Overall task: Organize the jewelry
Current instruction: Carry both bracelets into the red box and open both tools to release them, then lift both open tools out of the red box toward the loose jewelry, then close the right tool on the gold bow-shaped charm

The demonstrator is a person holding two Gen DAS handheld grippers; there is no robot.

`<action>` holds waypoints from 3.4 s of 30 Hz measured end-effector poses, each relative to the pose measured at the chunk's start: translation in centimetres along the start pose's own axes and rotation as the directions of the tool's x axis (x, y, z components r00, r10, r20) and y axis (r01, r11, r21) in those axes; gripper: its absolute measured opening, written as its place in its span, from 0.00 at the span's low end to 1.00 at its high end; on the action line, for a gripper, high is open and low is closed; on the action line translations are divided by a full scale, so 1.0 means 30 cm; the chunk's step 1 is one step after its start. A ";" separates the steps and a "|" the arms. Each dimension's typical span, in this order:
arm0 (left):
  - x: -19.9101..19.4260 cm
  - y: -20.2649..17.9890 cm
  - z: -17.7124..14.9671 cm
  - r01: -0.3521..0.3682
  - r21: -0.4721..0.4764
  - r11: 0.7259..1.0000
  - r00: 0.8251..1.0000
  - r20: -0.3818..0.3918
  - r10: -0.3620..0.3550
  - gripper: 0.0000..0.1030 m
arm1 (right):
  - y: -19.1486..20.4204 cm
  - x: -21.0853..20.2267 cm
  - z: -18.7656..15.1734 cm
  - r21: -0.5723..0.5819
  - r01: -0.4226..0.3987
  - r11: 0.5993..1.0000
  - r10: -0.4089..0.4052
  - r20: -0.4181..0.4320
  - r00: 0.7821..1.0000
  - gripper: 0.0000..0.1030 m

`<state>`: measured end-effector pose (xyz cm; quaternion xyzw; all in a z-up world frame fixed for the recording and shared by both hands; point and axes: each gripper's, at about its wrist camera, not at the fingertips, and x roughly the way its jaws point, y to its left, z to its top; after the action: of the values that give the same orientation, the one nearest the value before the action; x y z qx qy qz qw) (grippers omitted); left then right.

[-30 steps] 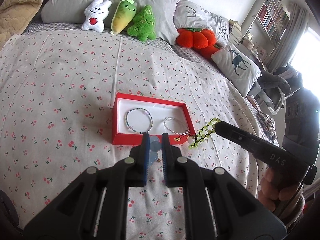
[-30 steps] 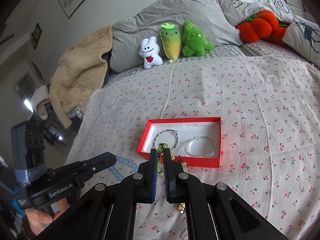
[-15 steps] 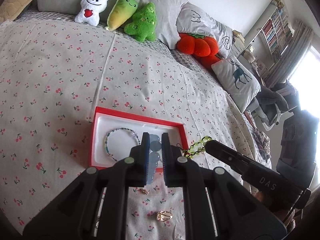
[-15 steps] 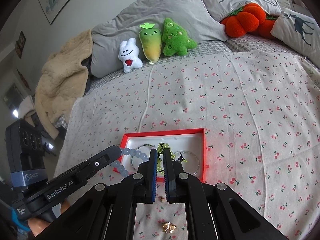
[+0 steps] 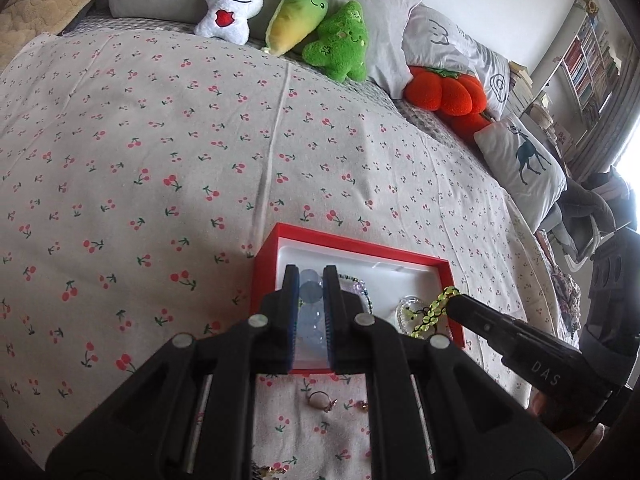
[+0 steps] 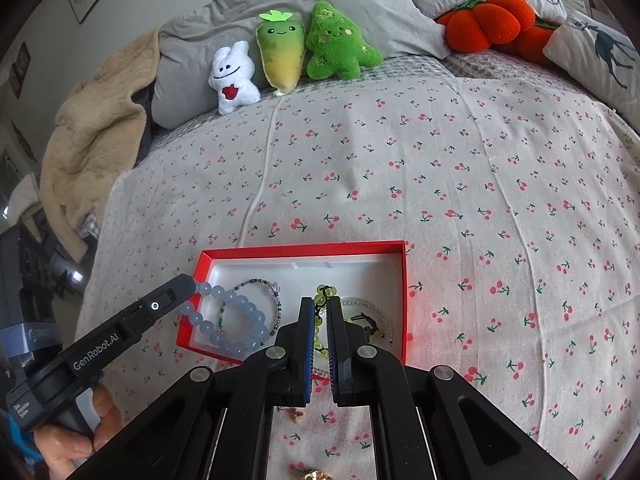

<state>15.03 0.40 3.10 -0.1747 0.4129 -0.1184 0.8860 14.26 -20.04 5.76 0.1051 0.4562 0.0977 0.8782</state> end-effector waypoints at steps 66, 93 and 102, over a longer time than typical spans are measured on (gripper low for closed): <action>-0.196 0.095 -0.532 -0.274 0.369 0.888 0.934 -0.118 0.337 1.00 | -0.027 -0.100 -0.542 -0.274 0.092 0.957 -0.139 -0.158 0.978 0.81; -0.210 0.117 -0.481 -0.215 0.315 0.924 0.956 -0.127 0.266 0.92 | 0.113 0.006 -0.449 -0.325 0.048 0.944 -0.097 -0.137 0.986 0.23; -0.206 0.094 -0.447 -0.168 0.295 0.941 0.971 -0.114 0.209 0.71 | 0.115 -0.047 -0.466 -0.331 0.037 0.943 -0.083 -0.127 0.988 0.23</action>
<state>0.96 2.32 -1.81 0.0035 0.4693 -0.1030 0.8770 1.72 -15.78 -0.05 -0.0635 0.4966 0.1525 0.8521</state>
